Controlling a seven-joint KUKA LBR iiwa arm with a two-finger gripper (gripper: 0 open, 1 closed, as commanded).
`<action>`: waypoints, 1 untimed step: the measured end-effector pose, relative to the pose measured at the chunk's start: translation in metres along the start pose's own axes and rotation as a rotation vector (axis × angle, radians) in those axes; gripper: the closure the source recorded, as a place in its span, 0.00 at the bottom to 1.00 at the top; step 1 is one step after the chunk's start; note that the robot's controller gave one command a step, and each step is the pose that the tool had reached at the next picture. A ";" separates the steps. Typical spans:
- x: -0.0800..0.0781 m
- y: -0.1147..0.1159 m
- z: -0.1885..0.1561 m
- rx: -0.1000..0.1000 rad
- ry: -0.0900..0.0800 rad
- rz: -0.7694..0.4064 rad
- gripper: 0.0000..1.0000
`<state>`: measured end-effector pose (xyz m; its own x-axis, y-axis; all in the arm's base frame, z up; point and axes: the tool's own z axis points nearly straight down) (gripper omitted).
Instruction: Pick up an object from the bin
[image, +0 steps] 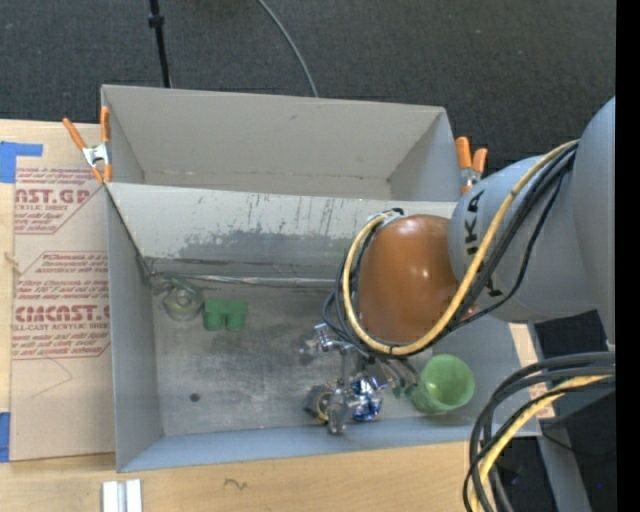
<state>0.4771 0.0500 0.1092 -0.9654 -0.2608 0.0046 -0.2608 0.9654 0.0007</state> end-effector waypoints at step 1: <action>-0.004 -0.025 0.036 0.004 -0.029 -0.096 0.00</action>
Offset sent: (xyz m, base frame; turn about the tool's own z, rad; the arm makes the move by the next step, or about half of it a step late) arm 0.0035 -0.0247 -0.0392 -0.0976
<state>0.4873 0.0268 0.0736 -0.9358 -0.3517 -0.0246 -0.3517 0.9361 -0.0038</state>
